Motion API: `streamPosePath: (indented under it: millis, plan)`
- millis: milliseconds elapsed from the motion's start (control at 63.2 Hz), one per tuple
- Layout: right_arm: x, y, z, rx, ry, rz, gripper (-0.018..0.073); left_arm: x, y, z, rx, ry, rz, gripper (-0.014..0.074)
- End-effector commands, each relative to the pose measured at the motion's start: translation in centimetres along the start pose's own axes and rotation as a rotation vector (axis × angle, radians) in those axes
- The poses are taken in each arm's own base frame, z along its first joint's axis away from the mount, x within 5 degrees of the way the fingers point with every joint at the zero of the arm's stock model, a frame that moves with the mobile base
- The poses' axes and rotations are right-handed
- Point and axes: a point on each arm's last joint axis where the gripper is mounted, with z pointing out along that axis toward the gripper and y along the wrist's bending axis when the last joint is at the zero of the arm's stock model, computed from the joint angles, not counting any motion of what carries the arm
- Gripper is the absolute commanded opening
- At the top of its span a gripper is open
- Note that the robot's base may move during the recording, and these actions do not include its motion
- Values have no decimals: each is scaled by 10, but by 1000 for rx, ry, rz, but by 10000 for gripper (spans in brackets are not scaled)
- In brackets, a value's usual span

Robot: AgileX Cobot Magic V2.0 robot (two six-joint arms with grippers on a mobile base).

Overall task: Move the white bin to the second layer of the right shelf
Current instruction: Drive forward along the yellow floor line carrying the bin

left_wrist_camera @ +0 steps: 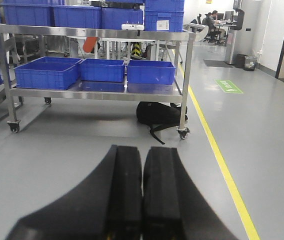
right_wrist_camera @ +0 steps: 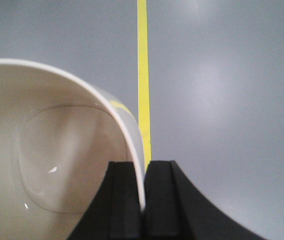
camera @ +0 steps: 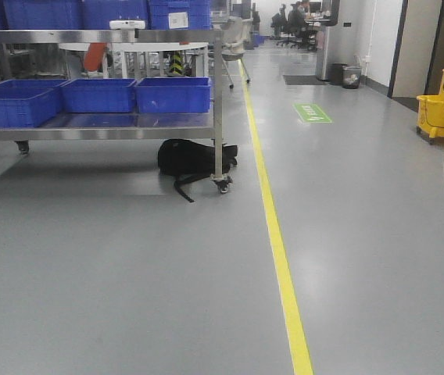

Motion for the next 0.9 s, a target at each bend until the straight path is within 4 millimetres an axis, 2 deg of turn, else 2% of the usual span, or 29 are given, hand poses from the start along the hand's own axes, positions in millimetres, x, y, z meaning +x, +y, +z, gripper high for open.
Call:
streamPosePath:
  millis: [0, 886]
  plan:
    - [-14, 2, -7, -16, -110, 3, 67, 1, 0, 0, 3, -71, -11, 85]
    - [-14, 2, -7, -16, -110, 3, 67, 1, 0, 0, 3, -71, -11, 85]
